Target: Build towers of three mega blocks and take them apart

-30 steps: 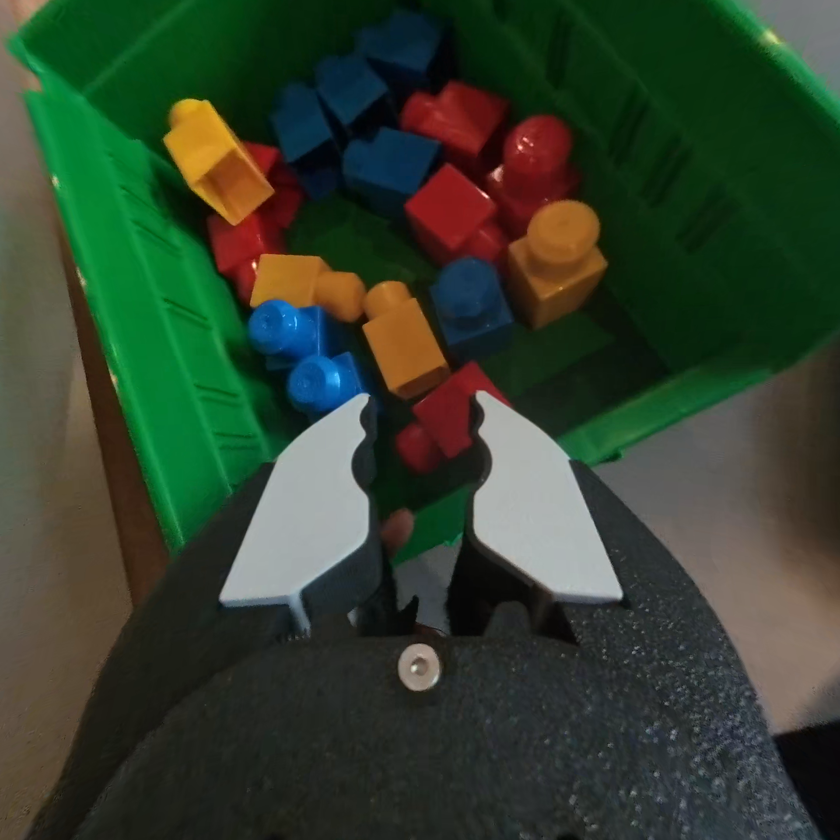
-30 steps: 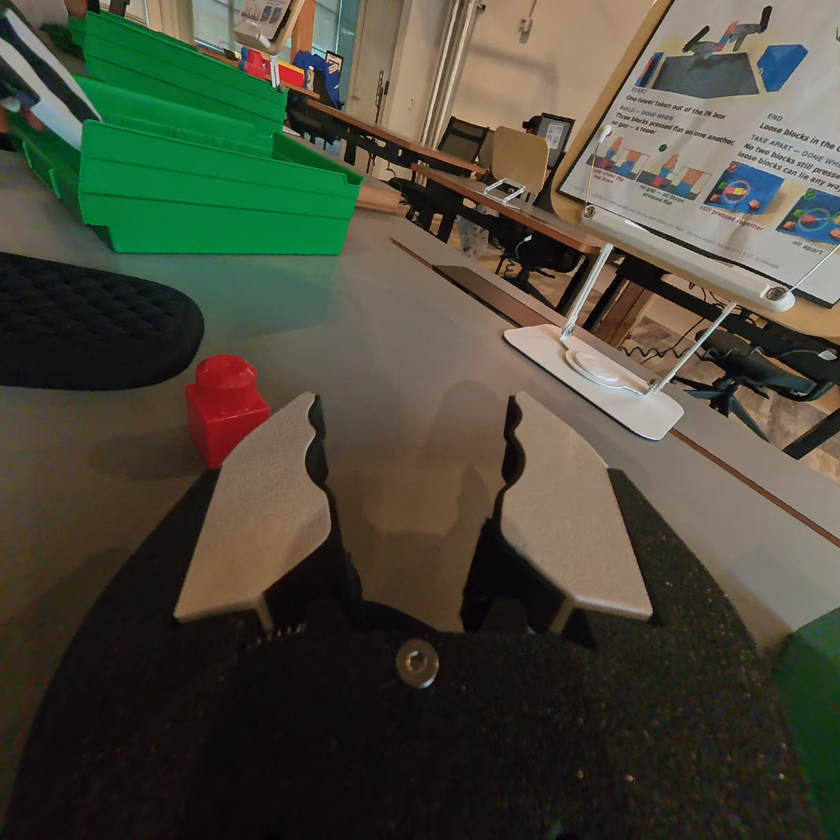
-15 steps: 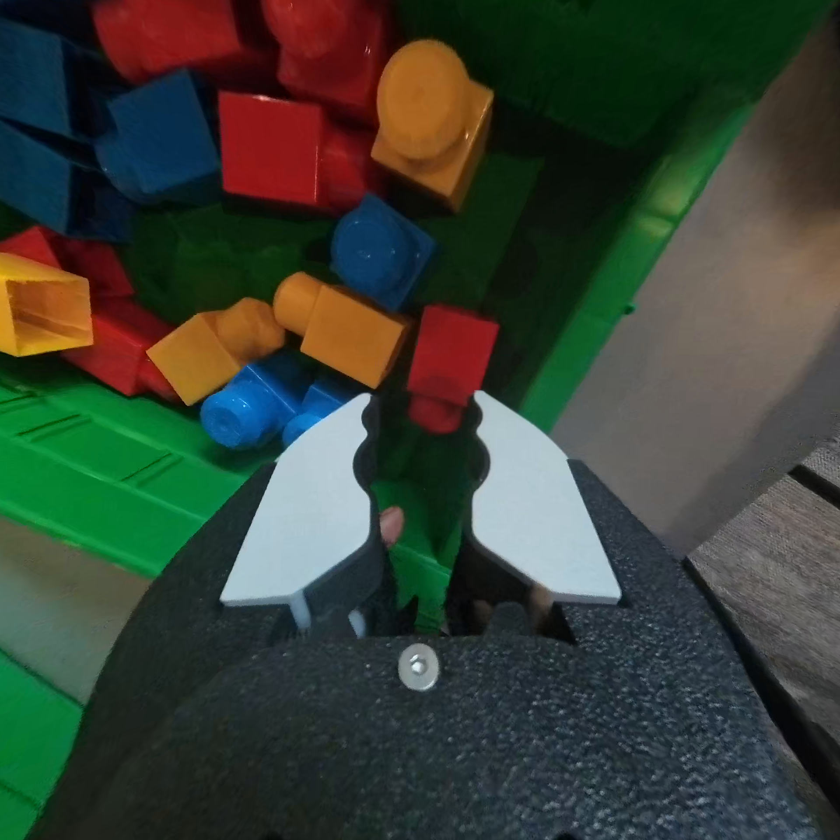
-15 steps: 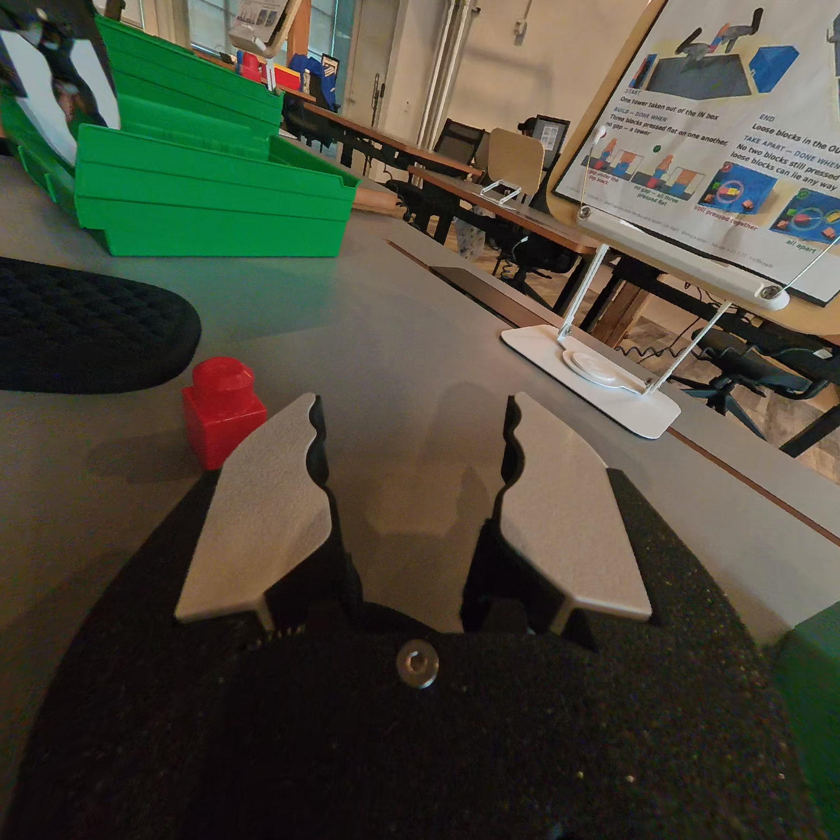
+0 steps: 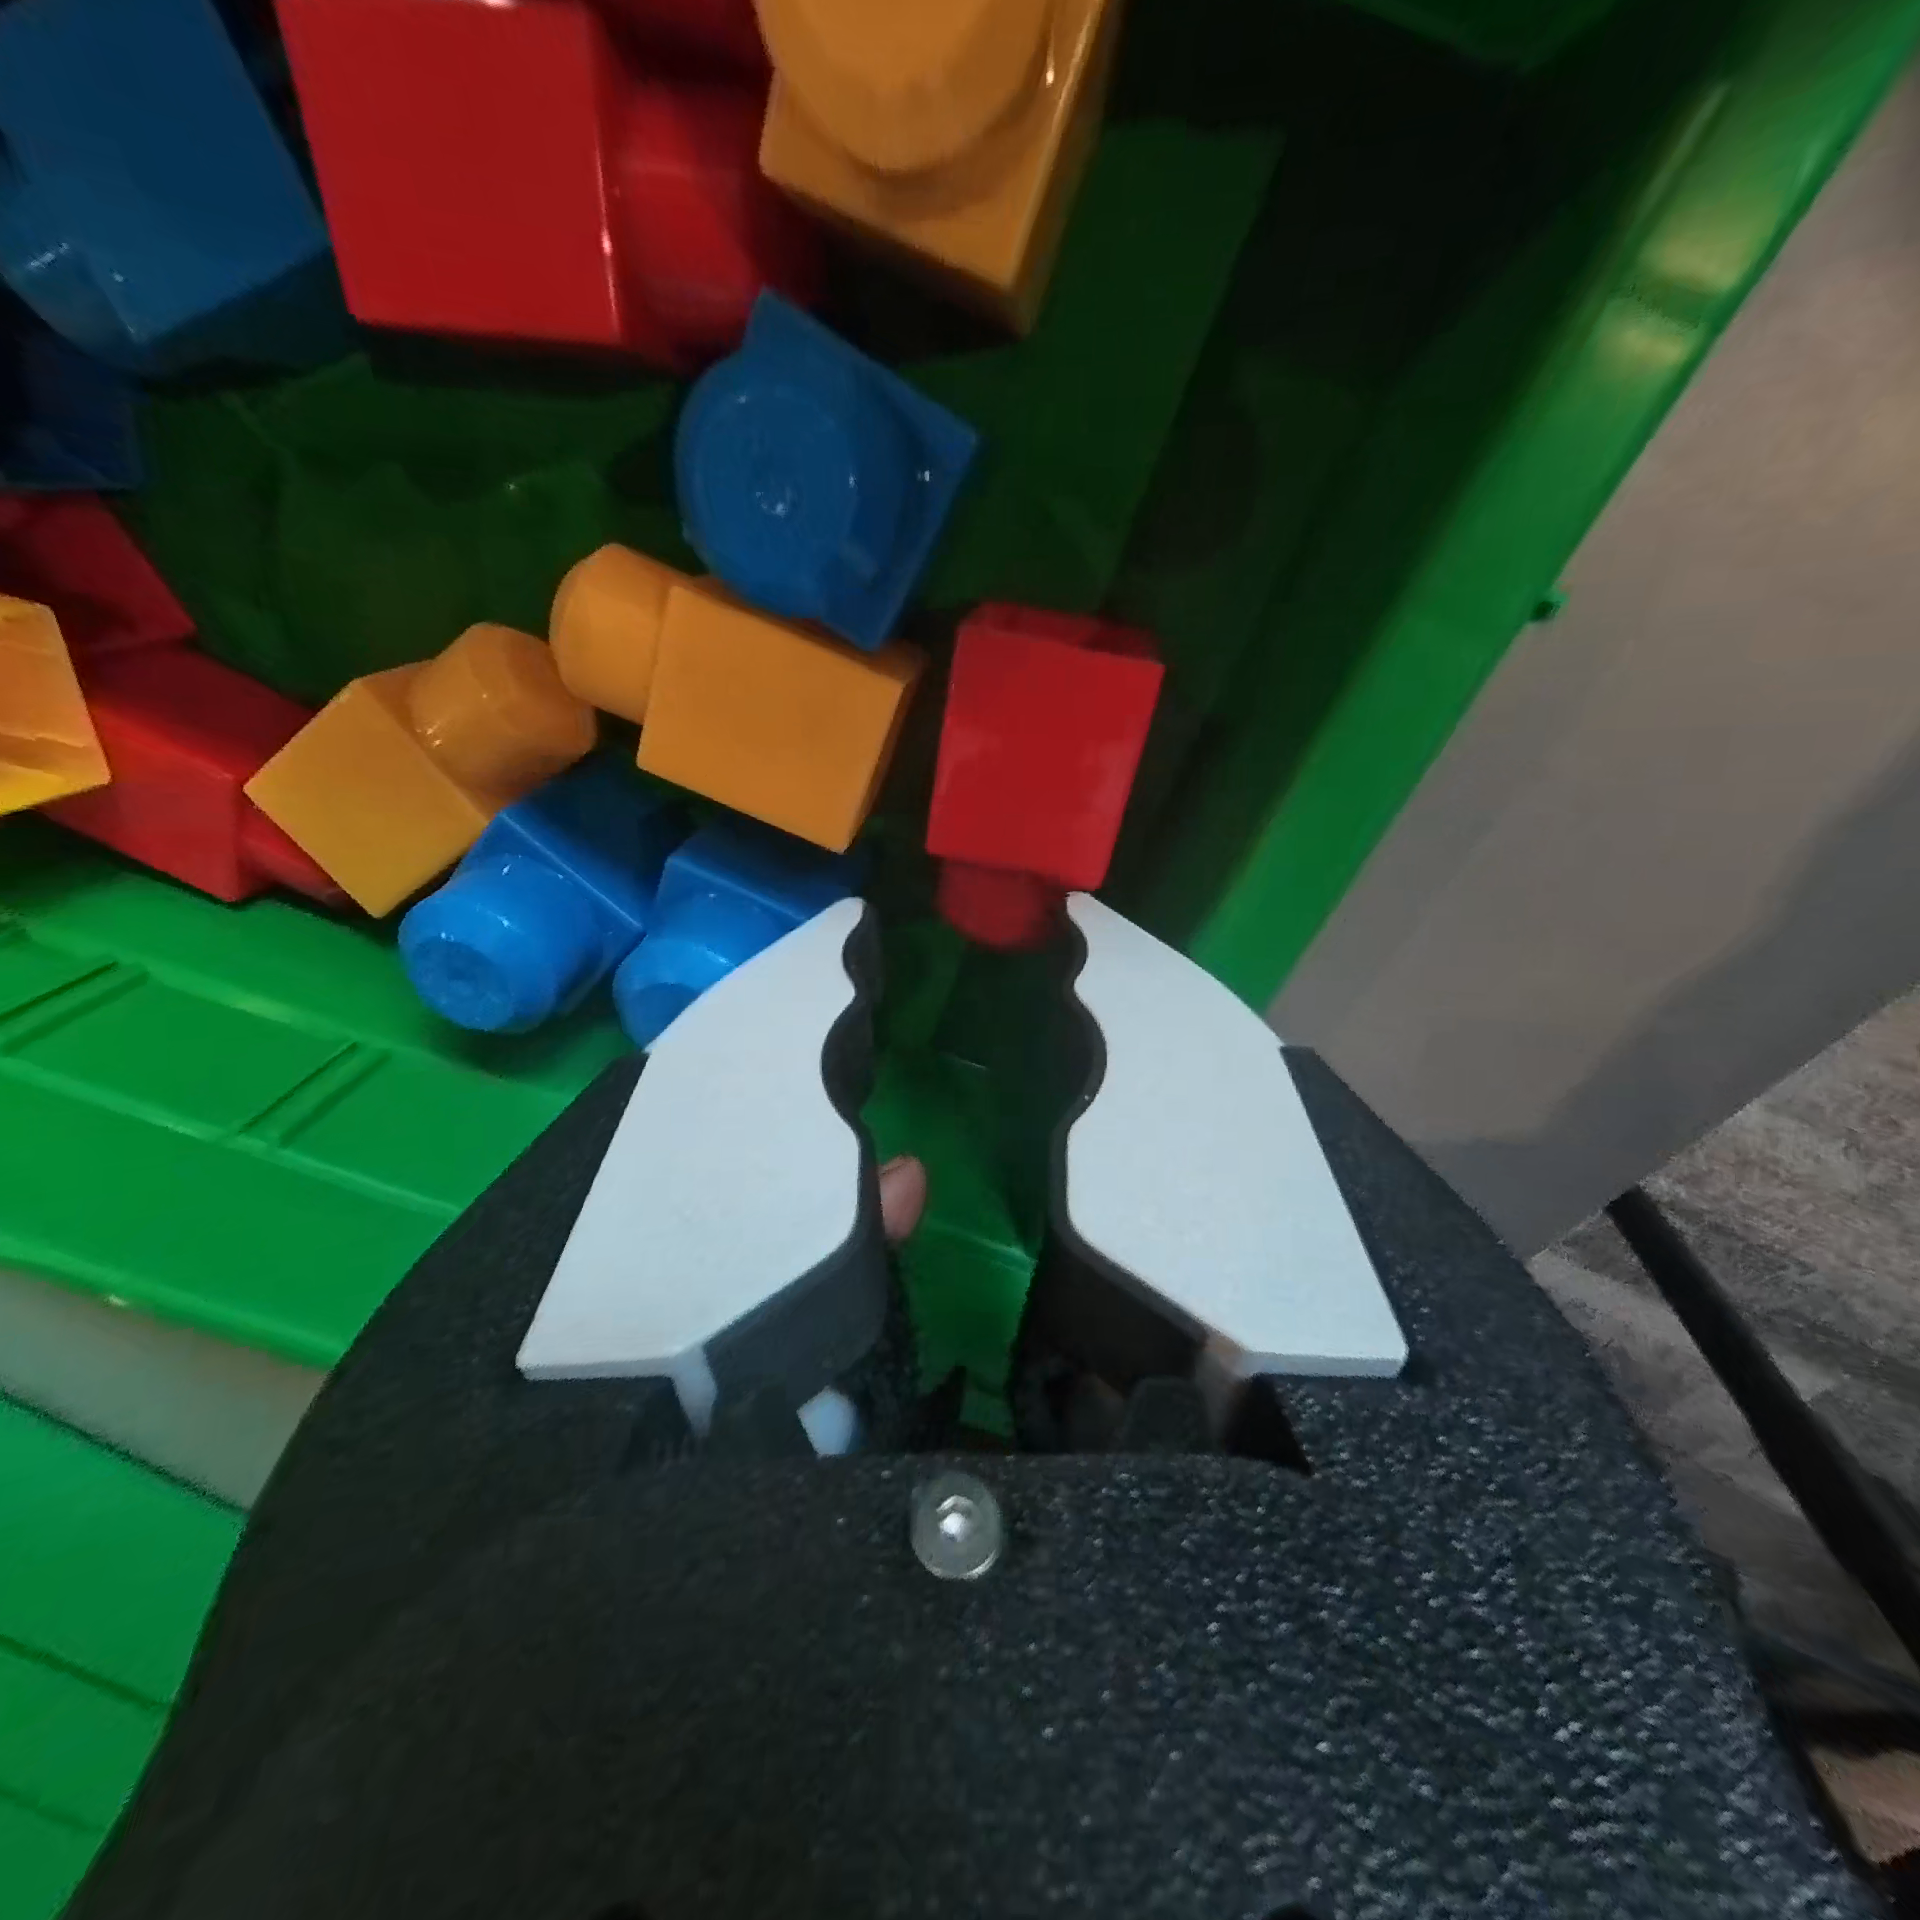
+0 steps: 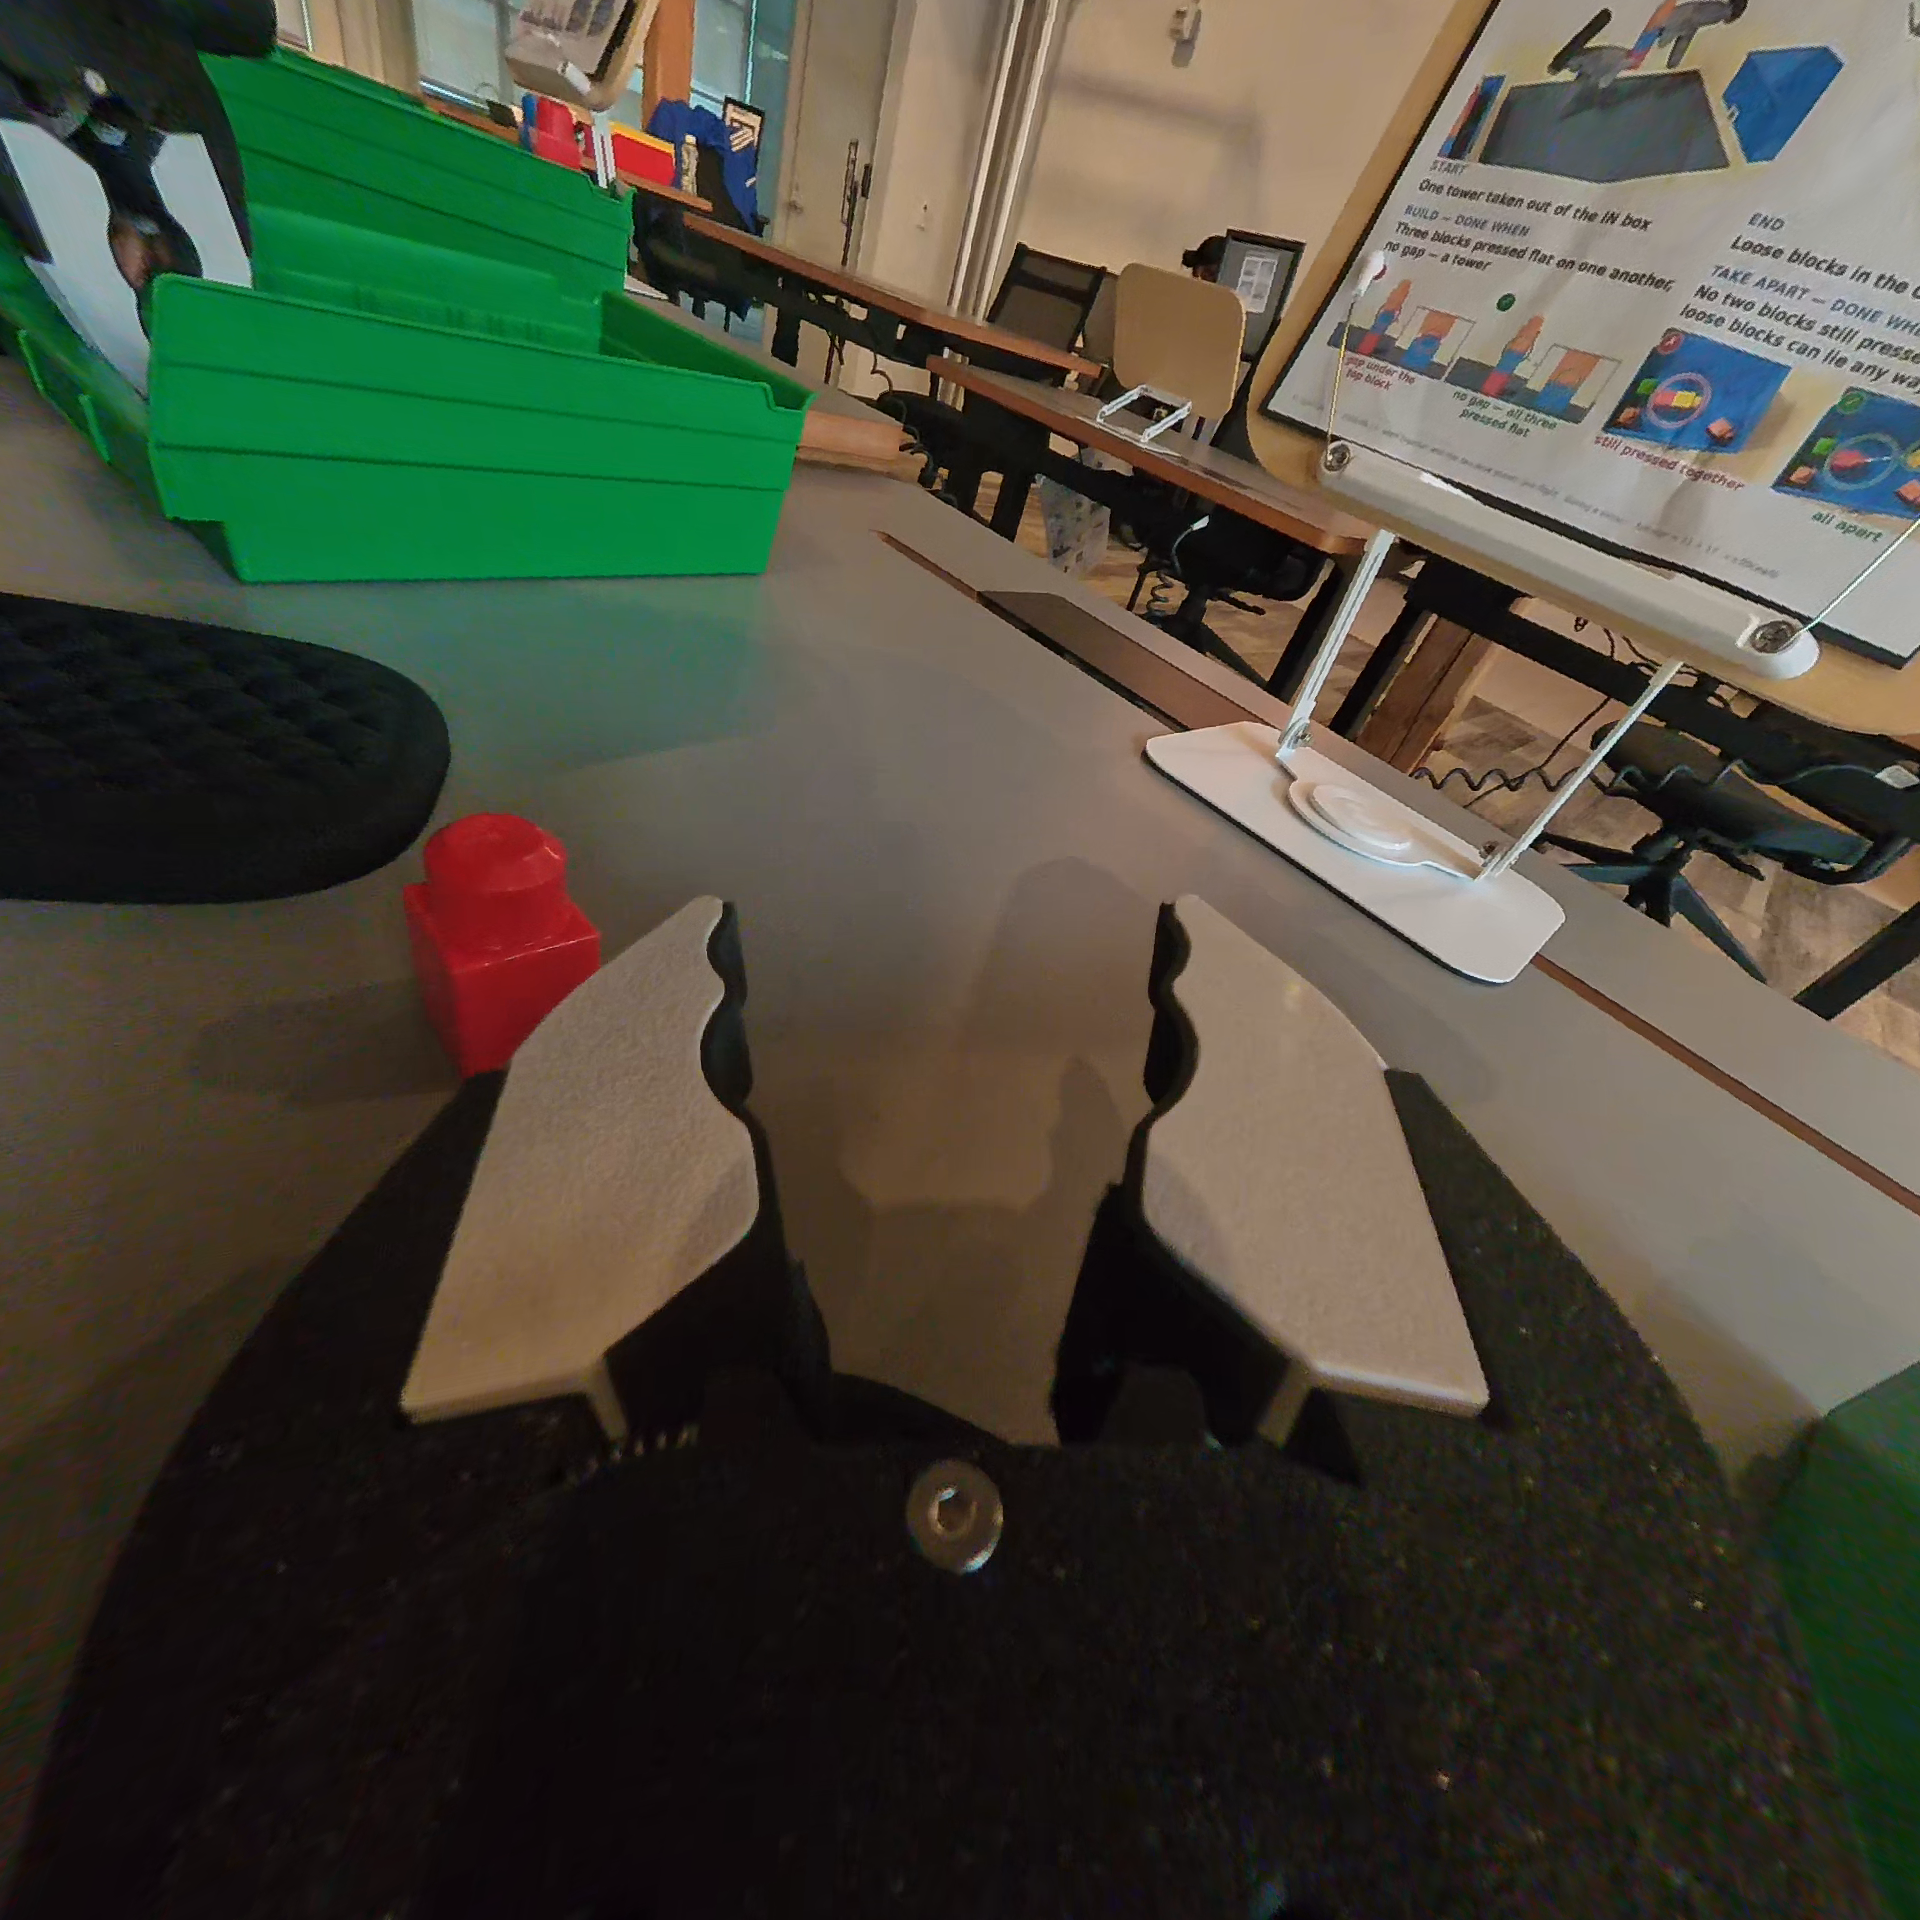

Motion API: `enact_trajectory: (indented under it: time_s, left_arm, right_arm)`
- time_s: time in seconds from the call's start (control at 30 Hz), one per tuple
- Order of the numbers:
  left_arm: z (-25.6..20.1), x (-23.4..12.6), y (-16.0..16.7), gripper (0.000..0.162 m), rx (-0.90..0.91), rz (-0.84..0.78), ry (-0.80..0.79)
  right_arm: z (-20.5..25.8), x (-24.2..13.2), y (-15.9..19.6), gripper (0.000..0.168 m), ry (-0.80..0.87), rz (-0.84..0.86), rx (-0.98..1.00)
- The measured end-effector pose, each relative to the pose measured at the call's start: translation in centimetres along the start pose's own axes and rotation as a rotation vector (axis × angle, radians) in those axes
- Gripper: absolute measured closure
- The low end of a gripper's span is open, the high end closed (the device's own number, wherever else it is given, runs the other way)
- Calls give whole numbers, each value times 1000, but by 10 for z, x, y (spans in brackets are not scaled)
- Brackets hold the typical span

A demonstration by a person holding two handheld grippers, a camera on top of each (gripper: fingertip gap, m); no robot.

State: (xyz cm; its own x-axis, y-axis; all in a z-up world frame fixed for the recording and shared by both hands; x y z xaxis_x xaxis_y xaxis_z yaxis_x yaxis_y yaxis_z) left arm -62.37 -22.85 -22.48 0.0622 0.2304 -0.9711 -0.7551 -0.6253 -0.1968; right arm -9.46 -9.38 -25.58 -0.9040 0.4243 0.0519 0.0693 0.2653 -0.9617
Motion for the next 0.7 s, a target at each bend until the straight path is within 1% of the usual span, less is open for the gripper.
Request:
enact_trajectory:
  time_s: [0.17,0.4,0.5,0.7]
  left_arm:
    - [0,3,-4,134,4,40,10]
    - [1,10,-10,136,-47,-8,66]
    - [2,17,-10,134,-44,19,62]
    - [2,18,-9,135,-46,-9,56]
  right_arm:
    - [-1,3,1,94,1,4,-1]
    - [-3,8,2,94,2,7,0]
    - [-3,9,2,94,7,-3,-6]
    - [-3,9,2,94,6,-2,-3]
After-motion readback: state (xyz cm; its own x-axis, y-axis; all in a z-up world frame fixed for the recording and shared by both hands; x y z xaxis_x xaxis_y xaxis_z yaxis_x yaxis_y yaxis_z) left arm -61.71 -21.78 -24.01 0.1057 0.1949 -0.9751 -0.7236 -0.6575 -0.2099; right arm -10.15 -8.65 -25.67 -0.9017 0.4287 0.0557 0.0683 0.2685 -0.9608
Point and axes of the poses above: each gripper's, where its closed fingertips meet, x out along the fingers, y out of its underside, z = x × y across the jaws, the point moved 10 cm from there along -x, back along the fingers, and after that the axes turned 10 degrees about -z, right-handed, at the moved point
